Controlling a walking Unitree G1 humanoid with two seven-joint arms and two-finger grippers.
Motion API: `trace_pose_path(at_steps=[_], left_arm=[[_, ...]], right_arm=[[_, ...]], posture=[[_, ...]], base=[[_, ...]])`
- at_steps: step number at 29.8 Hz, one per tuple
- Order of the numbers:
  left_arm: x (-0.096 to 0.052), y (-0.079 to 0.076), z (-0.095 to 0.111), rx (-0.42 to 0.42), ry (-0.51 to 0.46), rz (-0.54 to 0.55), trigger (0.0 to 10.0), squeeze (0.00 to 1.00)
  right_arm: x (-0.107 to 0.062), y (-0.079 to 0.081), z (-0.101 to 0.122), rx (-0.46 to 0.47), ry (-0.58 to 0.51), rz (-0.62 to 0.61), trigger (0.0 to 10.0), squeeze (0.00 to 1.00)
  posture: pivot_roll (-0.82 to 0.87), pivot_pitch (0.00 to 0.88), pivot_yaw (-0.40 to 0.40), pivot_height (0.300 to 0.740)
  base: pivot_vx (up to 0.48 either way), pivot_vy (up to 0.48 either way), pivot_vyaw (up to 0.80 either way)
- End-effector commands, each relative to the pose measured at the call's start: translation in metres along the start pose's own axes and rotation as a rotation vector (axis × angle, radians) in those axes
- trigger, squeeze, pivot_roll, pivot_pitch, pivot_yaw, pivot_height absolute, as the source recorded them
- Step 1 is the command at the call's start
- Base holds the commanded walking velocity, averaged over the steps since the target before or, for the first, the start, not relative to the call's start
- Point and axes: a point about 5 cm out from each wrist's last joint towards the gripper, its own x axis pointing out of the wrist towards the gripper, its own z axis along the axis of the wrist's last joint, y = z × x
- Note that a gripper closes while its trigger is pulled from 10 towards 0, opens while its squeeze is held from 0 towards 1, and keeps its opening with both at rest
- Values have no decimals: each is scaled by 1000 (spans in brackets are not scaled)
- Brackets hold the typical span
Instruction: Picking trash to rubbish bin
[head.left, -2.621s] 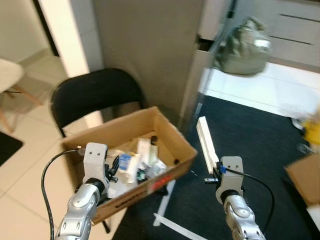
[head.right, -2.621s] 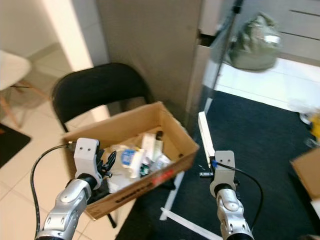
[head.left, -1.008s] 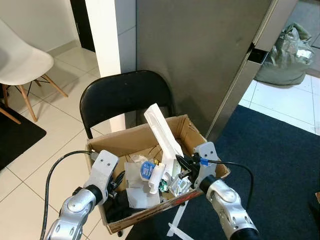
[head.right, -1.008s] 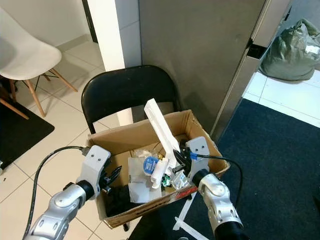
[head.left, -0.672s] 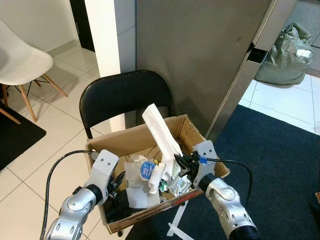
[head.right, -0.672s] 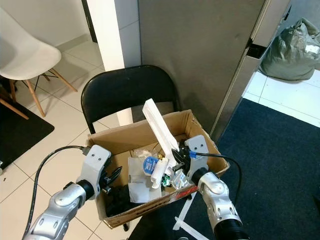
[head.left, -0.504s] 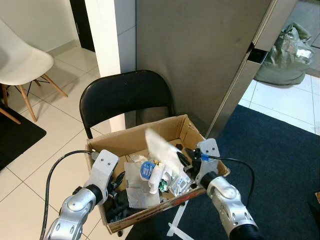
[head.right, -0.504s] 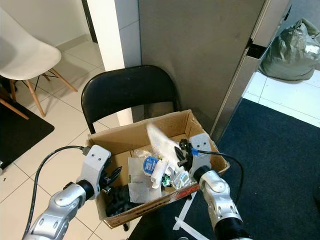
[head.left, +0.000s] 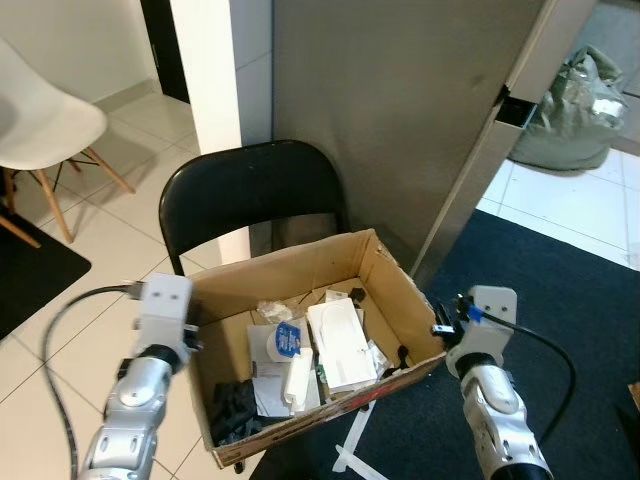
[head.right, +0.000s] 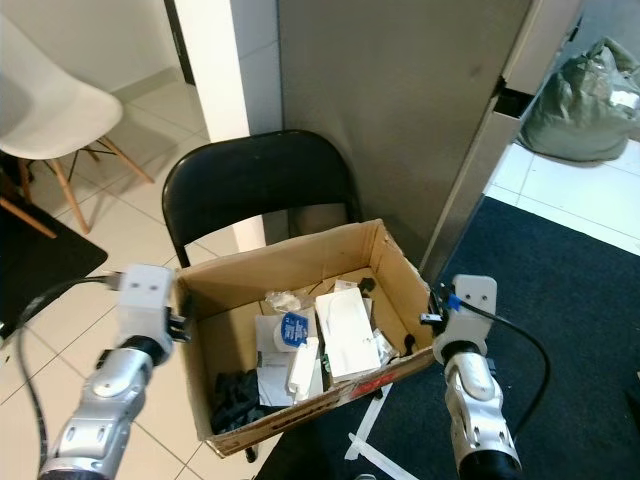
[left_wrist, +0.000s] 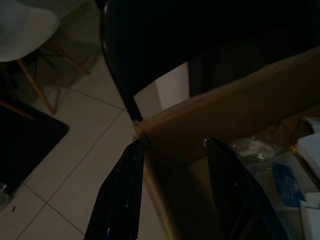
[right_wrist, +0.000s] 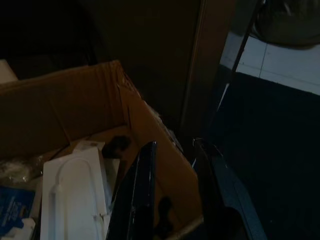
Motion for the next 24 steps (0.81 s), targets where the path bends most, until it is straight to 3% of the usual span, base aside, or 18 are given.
trace_pose_path(at_steps=[1, 15, 24], left_arm=[[-3, -6, -8, 17, 26, -13, 10000, 0], [-2, -19, -11, 7, 37, 4, 10000, 0], [-2, -21, -11, 11, 35, -1, 10000, 0]], right_arm=[[-4, 1, -1, -17, -7, 0, 10000, 0], [-11, 6, -9, 6, 12, -41, 10000, 0], [-10, 5, -8, 6, 16, -45, 10000, 0]], posture=[[-3, 120, -31, 740], [-9, 107, -32, 740], [-8, 109, -35, 740]], base=[[0, 0, 0], [0, 0, 0], [0, 0, -746]])
